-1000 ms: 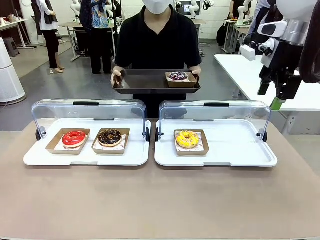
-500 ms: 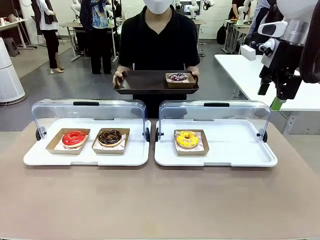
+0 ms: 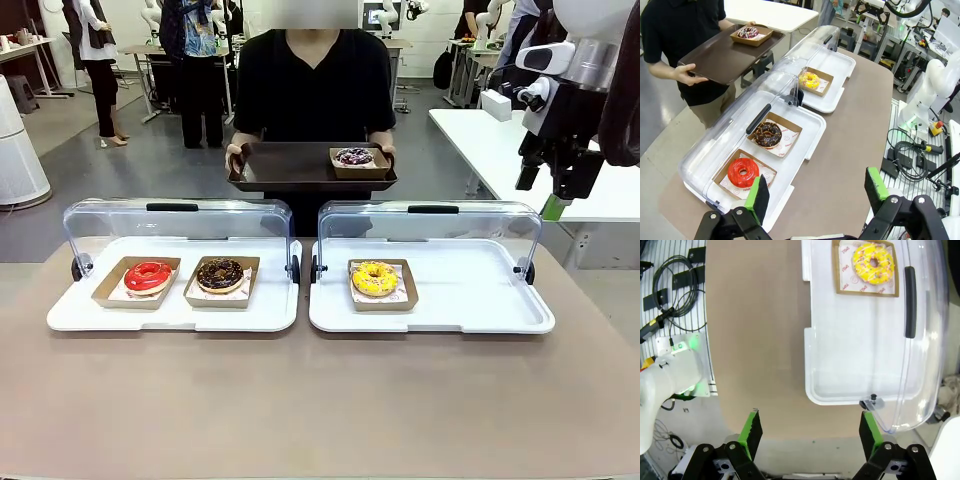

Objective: Provide the desired donut to the person.
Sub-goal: Pick up and lift the Paper togo box containing the Donut pointed at by the person.

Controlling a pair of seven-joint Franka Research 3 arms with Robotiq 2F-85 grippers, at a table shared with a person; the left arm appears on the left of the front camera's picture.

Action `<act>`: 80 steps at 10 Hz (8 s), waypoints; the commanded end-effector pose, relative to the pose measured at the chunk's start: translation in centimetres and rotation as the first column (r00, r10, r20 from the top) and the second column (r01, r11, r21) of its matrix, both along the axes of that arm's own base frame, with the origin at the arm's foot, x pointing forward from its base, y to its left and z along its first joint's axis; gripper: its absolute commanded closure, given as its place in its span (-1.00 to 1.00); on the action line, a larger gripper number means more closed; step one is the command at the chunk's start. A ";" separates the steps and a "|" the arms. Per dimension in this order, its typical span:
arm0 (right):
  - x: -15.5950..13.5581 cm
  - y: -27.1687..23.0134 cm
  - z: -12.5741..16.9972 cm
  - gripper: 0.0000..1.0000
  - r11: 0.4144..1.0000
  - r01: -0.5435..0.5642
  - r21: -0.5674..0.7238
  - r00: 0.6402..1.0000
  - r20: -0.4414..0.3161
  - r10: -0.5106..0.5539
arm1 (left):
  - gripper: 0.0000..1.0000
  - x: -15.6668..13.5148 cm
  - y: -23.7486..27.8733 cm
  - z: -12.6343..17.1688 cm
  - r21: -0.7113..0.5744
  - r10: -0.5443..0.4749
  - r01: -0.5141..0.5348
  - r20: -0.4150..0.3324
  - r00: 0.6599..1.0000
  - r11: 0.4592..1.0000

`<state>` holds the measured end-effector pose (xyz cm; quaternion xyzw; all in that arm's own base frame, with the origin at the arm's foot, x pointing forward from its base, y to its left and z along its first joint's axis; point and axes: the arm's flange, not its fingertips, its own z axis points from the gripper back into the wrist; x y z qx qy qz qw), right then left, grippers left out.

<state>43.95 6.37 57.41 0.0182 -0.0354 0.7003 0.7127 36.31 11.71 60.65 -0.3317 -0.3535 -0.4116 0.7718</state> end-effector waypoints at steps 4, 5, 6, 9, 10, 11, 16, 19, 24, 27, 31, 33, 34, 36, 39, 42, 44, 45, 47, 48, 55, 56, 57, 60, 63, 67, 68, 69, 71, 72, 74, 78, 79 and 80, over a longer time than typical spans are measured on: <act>1.5 -6.1 -1.2 -1.00 0.912 0.018 0.411 0.999 -0.041 -0.002 | -1.00 -0.1 0.1 0.2 -0.009 -0.002 0.002 0.000 1.000 1.000; 1.3 -8.5 -1.3 -1.00 0.840 0.018 0.542 0.999 -0.036 0.001 | -1.00 -0.1 0.1 0.2 -0.009 -0.002 0.002 0.000 1.000 1.000; 0.8 -10.7 -1.4 -1.00 0.755 0.011 0.656 0.999 -0.039 0.019 | -1.00 -0.1 0.1 0.2 -0.009 -0.002 0.002 0.000 1.000 1.000; -0.7 -17.6 -1.7 -1.00 0.524 0.124 0.842 0.989 -0.146 -0.001 | -1.00 -0.1 0.1 0.2 -0.009 -0.002 0.002 0.000 1.000 1.000; -1.2 -20.0 -1.5 -1.00 0.447 0.155 0.881 0.986 -0.164 -0.020 | -1.00 -0.1 0.1 0.2 -0.009 -0.002 0.002 0.000 1.000 1.000; -1.5 -21.2 -1.5 -1.00 0.455 0.167 0.875 0.986 -0.161 -0.053 | -1.00 -0.1 0.1 0.2 -0.009 -0.002 0.002 0.000 1.000 1.000; -2.7 -22.0 1.2 -1.00 0.566 0.155 0.809 0.988 -0.114 -0.107 | -1.00 -0.1 0.1 0.2 -0.009 -0.002 0.002 0.000 1.000 1.000; -2.3 -22.7 0.1 -1.00 0.558 0.184 0.809 0.982 -0.123 -0.144 | -1.00 -0.1 0.1 0.2 -0.009 -0.002 0.002 0.000 1.000 1.000; -2.0 -23.0 0.2 -1.00 0.550 0.173 0.817 0.984 -0.117 -0.136 | -1.00 -0.1 0.1 0.2 -0.009 -0.002 0.002 0.000 1.000 1.000; -2.0 -23.0 0.2 -1.00 0.550 0.173 0.817 0.984 -0.117 -0.136 | -1.00 -0.1 0.1 0.2 -0.009 -0.002 0.002 0.000 1.000 1.000; -2.0 -23.0 0.2 -1.00 0.550 0.173 0.817 0.984 -0.117 -0.136 | -1.00 -0.1 0.1 0.2 -0.009 -0.002 0.002 0.000 1.000 1.000; -2.0 -23.0 0.2 -1.00 0.550 0.173 0.817 0.984 -0.117 -0.136 | -1.00 -0.1 0.1 0.2 -0.009 -0.002 0.002 0.000 1.000 1.000; -2.0 -23.0 0.2 -1.00 0.550 0.173 0.817 0.984 -0.117 -0.136 | -1.00 -0.1 0.1 0.2 -0.009 -0.002 0.002 0.000 1.000 1.000; -2.0 -23.0 0.2 -1.00 0.550 0.173 0.817 0.984 -0.117 -0.136 | -1.00 -0.1 0.1 0.2 -0.009 -0.002 0.002 0.000 1.000 1.000; -2.0 -23.0 0.2 -1.00 0.550 0.173 0.817 0.984 -0.117 -0.136 | -1.00 -0.1 0.1 0.2 -0.009 -0.002 0.002 0.000 1.000 1.000; -2.0 -23.0 0.2 -1.00 0.550 0.173 0.817 0.984 -0.117 -0.136 | -1.00 -0.1 0.1 0.2 -0.009 -0.002 0.002 0.000 1.000 1.000; -2.0 -23.0 0.2 -1.00 0.550 0.173 0.817 0.984 -0.117 -0.136 | -1.00 -0.1 0.1 0.2 -0.009 -0.002 0.002 0.000 1.000 1.000; -2.0 -23.0 0.2 -1.00 0.550 0.173 0.817 0.984 -0.117 -0.136 | -1.00 -0.1 0.1 0.2 -0.009 -0.002 0.002 0.000 1.000 1.000; -2.0 -23.0 0.2 -1.00 0.550 0.173 0.817 0.984 -0.117 -0.136 | -1.00 -0.1 0.1 0.2 -0.009 -0.002 0.002 0.000 1.000 1.000; -2.0 -23.0 0.2 -1.00 0.550 0.173 0.817 0.984 -0.117 -0.136 | -1.00 -0.1 0.1 0.2 -0.009 -0.002 0.002 0.000 1.000 1.000; -1.4 -4.5 -2.2 -1.00 0.835 0.014 0.550 0.998 -0.065 0.026 | -1.00 -0.1 0.1 0.2 -0.009 -0.002 0.002 0.000 1.000 1.000; -1.2 -1.6 -3.4 -1.00 0.870 -0.003 0.492 0.999 -0.044 0.028 | -1.00 -0.1 0.1 0.2 -0.009 -0.002 0.002 0.000 1.000 1.000; -0.6 1.4 -4.9 -1.00 0.904 -0.007 0.427 0.999 -0.027 0.021 | -1.00 -0.1 0.1 0.2 -0.009 -0.002 0.002 0.000 1.000 1.000; -1.0 6.0 -8.0 -1.00 0.951 -0.022 0.309 0.998 -0.044 0.038 | -1.00 -0.1 0.1 0.2 -0.009 -0.002 0.002 0.000 1.000 1.000; -1.6 8.2 -9.2 -1.00 0.962 -0.050 0.270 0.997 -0.039 0.063 | -1.00 -0.1 0.1 0.2 -0.009 -0.002 0.002 0.000 1.000 1.000; -1.3 8.1 -9.0 -1.00 0.953 -0.065 0.295 0.996 -0.044 0.082 | -1.00 -0.1 0.1 0.2 -0.009 -0.002 0.002 0.000 1.000 1.000; -1.3 8.1 -9.0 -1.00 0.953 -0.065 0.295 0.996 -0.044 0.082 | -1.00 -0.1 0.1 0.2 -0.009 -0.002 0.002 0.000 1.000 1.000; -1.3 8.1 -9.0 -1.00 0.953 -0.065 0.295 0.996 -0.044 0.082 | -1.00 -0.1 0.1 0.2 -0.009 -0.002 0.002 0.000 1.000 1.000; -1.3 8.1 -9.0 -1.00 0.953 -0.065 0.295 0.996 -0.044 0.082 | -1.00 -0.1 0.1 0.2 -0.009 -0.002 0.002 0.000 1.000 1.000; -1.3 8.0 -9.0 -1.00 0.952 -0.063 0.300 0.996 -0.048 0.081 | -1.00 -0.1 0.1 0.2 -0.009 -0.002 0.002 0.000 1.000 1.000; -3.0 10.5 -10.6 -1.00 0.985 -0.046 0.165 0.999 0.020 0.044 | -1.00 -0.1 0.1 0.2 -0.009 -0.002 0.002 0.000 1.000 1.000; -3.4 12.8 -15.7 -1.00 0.993 0.084 0.077 0.991 0.101 -0.092 | -1.00 -0.1 0.1 0.2 -0.009 -0.002 0.002 0.000 1.000 1.000; -2.8 13.1 -17.3 -1.00 0.992 0.093 0.083 0.992 0.077 -0.099 | -1.00 -0.1 0.1 0.2 -0.009 -0.002 0.002 0.000 1.000 1.000; -2.2 13.4 -18.6 -1.00 0.993 0.090 0.082 0.993 0.069 -0.095 | -1.00 -0.1 0.1 0.2 -0.009 -0.002 0.002 0.000 1.000 1.000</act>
